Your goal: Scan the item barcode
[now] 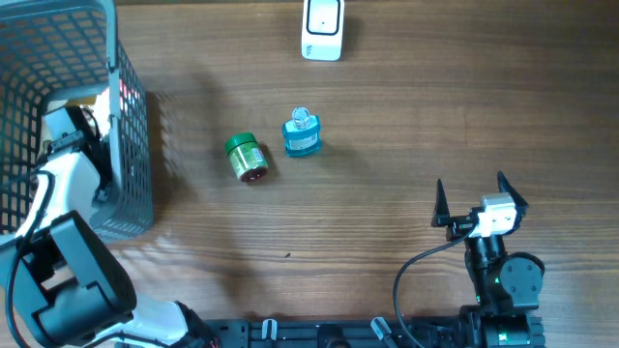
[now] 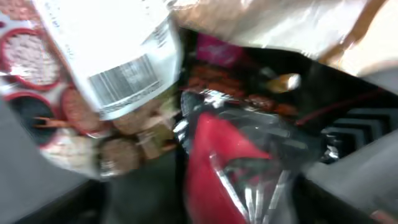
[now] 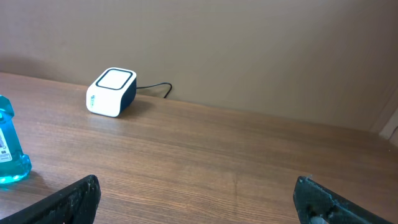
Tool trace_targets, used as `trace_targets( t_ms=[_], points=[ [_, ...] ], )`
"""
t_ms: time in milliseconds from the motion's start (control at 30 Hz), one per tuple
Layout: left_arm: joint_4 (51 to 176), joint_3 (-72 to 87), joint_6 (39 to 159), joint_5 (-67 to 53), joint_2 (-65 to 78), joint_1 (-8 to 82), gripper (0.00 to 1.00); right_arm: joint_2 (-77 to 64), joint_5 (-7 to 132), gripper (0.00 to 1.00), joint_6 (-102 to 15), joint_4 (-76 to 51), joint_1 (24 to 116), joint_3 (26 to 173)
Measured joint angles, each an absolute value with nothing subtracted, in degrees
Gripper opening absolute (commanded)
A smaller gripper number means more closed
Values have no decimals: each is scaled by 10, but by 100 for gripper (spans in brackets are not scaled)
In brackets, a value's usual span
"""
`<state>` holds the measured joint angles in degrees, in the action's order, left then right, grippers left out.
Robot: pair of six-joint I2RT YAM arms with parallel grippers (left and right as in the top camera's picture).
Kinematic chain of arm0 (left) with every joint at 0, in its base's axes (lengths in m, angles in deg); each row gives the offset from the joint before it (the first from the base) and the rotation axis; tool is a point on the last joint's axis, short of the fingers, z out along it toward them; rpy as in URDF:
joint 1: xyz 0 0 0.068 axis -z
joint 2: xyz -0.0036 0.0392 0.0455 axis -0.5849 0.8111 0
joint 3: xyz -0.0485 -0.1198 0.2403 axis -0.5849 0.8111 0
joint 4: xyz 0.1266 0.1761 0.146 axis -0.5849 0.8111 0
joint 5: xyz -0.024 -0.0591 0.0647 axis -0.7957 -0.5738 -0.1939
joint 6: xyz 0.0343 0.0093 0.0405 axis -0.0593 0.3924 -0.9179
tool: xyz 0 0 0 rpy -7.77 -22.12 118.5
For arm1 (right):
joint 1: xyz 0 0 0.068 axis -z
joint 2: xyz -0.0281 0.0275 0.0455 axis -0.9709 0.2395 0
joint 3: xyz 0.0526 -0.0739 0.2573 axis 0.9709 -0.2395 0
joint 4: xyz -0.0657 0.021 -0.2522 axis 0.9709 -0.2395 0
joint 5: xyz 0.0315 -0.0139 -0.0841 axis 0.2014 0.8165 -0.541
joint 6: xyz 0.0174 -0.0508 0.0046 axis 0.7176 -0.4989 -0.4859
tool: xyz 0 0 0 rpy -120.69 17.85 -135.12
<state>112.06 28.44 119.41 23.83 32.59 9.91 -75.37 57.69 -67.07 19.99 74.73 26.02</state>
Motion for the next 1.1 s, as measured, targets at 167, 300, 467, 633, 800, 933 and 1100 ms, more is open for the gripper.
trace_targets(
  t_ms=[167,300,467,633,800,933,1100],
  points=[
    [1108,295,1189,230,325,99,8,-754,577,100,-671,200,747,260],
    [1105,293,1197,209,317,99,4,-754,577,100,-671,200,747,260],
    [1105,293,1197,202,316,99,4,-754,577,100,-671,200,747,260],
    [1103,293,1197,190,316,99,4,-754,577,100,-670,200,747,260],
    [1113,288,1197,171,316,99,4,-754,577,100,-671,200,747,260],
    [1141,275,1199,151,316,96,4,-754,577,100,-671,200,747,260],
    [1190,257,1200,124,307,93,4,-754,577,100,-671,200,747,260]
  ],
)
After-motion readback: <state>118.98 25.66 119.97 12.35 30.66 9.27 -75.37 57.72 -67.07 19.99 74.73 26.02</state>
